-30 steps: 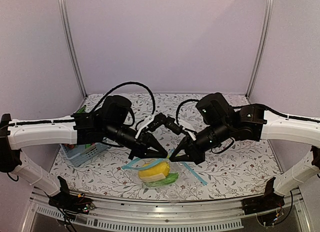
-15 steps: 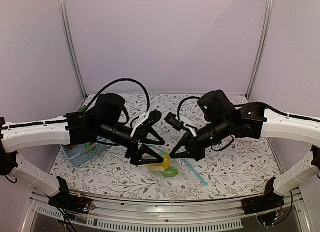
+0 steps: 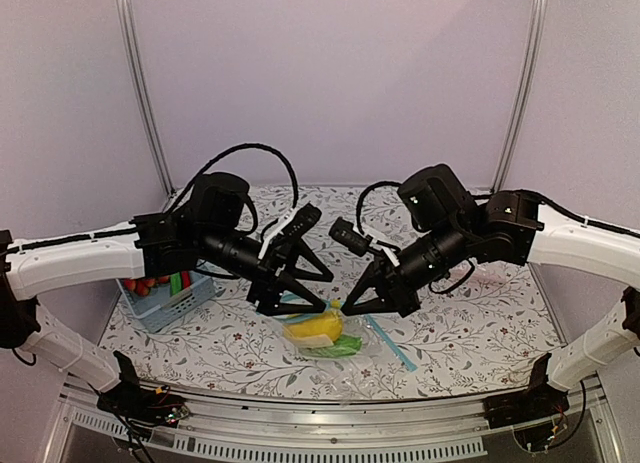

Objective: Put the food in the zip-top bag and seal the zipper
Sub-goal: Hold the zipper from the zipper food storage bag.

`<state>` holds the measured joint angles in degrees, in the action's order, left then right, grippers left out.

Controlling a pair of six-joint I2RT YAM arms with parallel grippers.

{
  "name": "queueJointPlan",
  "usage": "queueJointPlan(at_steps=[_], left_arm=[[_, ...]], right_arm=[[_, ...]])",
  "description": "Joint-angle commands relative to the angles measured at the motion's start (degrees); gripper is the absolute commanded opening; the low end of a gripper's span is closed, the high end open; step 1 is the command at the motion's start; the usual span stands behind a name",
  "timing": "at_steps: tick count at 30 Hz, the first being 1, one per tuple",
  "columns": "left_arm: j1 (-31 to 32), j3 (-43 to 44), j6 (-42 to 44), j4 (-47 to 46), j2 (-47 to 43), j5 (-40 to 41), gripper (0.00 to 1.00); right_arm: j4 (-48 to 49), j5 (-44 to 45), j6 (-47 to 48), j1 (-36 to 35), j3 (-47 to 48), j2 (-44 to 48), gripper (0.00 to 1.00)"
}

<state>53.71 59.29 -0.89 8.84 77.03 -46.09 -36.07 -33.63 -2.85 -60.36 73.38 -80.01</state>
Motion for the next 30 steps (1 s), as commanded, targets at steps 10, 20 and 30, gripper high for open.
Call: queueJointPlan(at_steps=[10,20,30], left_arm=[[0.67,2.21,-0.08,0.69,3.97,-5.41,0.61],[0.94,1.69,-0.41,-0.01,4.15,-5.74,0.4],[1.14,1.62,-0.69,0.46,4.61,-5.15,0.24]], right_arm=[[0.21,-0.47,1.54,0.09,2.23,-1.55,0.0],[1.96,2.36,0.33,0.1,1.33,-1.55,0.0],[2.56,4.67,-0.43,0.12,1.23,-1.82,0.0]])
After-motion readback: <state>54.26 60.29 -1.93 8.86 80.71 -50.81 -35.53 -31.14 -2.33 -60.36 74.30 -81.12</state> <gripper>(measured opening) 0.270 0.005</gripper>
